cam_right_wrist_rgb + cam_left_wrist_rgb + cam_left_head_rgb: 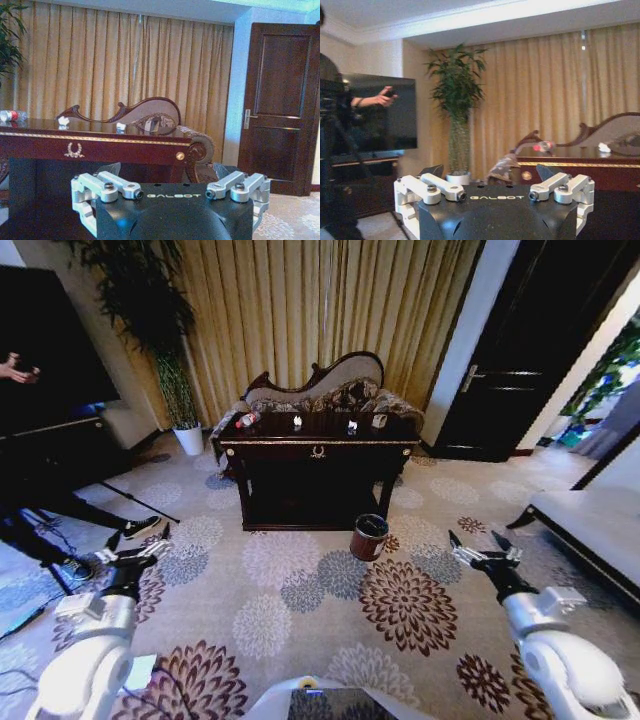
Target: Move to the front of the table and place the trash on the table into the trash bin.
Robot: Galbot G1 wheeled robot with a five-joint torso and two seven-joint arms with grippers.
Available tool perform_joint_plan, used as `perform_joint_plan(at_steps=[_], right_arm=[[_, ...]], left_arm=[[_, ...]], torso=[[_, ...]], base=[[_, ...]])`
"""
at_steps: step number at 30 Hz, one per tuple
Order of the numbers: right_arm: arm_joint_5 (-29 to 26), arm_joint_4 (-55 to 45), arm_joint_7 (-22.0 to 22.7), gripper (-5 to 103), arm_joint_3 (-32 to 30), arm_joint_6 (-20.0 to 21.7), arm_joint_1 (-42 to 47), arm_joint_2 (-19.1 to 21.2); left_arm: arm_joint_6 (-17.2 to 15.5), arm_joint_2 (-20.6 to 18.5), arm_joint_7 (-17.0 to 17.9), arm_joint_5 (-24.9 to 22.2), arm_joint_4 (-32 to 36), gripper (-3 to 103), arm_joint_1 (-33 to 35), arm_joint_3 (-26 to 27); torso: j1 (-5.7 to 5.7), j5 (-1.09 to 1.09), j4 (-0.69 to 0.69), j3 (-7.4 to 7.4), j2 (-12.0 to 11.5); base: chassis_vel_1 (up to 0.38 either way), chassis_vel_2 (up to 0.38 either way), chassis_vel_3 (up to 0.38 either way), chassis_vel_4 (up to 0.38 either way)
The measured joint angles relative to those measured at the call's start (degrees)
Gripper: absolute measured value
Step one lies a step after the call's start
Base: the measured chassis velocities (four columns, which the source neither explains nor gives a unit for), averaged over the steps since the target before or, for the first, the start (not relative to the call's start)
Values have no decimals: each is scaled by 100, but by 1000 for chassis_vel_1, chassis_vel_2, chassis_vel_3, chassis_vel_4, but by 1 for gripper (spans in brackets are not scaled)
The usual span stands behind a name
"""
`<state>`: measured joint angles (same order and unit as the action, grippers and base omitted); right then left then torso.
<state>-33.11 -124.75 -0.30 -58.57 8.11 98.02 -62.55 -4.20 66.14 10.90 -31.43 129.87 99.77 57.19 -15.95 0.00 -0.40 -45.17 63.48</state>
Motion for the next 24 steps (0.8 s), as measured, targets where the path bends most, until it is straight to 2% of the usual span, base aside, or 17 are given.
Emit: perform_joint_plan(at_steps=[9, 24], right_arm=[[61, -15, 223, 100, 534, 261, -472, 61], [195, -185, 250, 100, 541, 331, -483, 9]], left_arm=[[37, -23, 2, -125, -74, 100, 6, 205], [16, 8, -234, -92, -12, 100, -22, 55]], torso=[[0, -1, 0, 0, 0], [0, 0, -1, 0, 0]], base=[[0, 0, 0, 0], [0, 0, 0, 0]])
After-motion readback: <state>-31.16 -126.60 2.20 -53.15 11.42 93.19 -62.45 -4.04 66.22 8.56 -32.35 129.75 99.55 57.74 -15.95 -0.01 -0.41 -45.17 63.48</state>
